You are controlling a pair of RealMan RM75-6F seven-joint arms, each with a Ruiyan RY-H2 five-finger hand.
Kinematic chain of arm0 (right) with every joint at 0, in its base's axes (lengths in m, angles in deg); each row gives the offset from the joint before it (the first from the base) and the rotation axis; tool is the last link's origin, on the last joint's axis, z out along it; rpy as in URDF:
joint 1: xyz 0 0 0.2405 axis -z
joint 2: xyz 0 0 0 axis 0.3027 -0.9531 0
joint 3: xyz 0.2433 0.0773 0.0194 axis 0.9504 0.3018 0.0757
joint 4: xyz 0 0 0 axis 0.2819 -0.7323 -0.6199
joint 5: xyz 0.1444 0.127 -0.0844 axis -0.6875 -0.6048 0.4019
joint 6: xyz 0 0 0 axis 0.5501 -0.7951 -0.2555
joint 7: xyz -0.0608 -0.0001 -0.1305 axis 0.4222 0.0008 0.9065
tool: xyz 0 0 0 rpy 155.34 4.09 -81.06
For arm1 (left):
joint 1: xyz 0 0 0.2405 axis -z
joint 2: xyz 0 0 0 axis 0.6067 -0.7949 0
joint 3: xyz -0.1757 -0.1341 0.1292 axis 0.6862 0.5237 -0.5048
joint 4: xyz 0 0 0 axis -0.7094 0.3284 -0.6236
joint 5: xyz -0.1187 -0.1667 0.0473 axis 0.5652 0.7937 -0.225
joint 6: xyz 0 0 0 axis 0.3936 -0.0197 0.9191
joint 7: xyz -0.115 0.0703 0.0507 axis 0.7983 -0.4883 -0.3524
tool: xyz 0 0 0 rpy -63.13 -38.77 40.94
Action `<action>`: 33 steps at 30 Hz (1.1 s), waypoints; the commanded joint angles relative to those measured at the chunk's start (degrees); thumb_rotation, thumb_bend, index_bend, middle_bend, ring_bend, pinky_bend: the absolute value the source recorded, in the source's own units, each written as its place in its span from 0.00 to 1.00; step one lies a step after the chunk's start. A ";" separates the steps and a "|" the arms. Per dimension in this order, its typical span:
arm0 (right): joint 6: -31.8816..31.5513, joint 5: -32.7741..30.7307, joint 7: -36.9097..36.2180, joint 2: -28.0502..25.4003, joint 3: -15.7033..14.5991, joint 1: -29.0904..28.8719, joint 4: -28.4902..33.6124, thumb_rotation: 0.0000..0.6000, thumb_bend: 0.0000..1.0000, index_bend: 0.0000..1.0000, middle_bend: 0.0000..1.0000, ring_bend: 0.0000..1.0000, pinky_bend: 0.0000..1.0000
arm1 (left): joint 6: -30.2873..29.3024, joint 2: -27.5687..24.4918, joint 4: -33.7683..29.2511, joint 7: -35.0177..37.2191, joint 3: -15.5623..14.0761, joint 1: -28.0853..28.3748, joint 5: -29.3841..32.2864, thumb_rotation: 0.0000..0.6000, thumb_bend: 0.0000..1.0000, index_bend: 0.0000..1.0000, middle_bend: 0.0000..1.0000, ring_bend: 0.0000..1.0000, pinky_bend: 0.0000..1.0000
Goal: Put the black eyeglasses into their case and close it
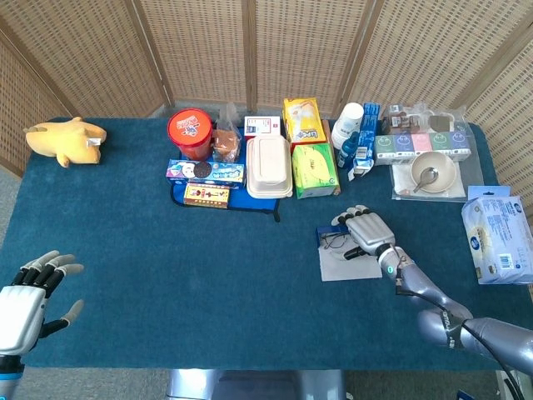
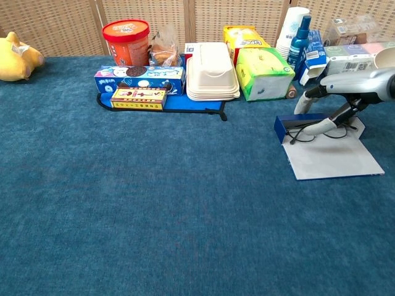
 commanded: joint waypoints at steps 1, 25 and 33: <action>-0.86 -0.28 0.23 -0.61 -0.48 0.30 1.00 0.50 0.24 0.24 0.23 0.15 0.12 | -0.05 -0.04 -0.01 0.10 -0.18 -0.06 -0.20 1.00 0.23 0.30 0.26 0.16 0.19; -9.98 4.14 1.12 -5.14 -5.38 6.87 11.20 0.46 0.24 0.24 0.23 0.17 0.12 | 0.31 0.34 -0.10 0.01 -0.47 0.24 -0.58 1.00 0.23 0.30 0.26 0.16 0.20; -15.41 3.86 3.38 -5.10 -6.04 9.70 13.18 0.42 0.23 0.24 0.23 0.17 0.12 | 0.05 0.25 0.16 0.47 -0.55 0.19 -0.78 0.99 0.23 0.30 0.26 0.16 0.20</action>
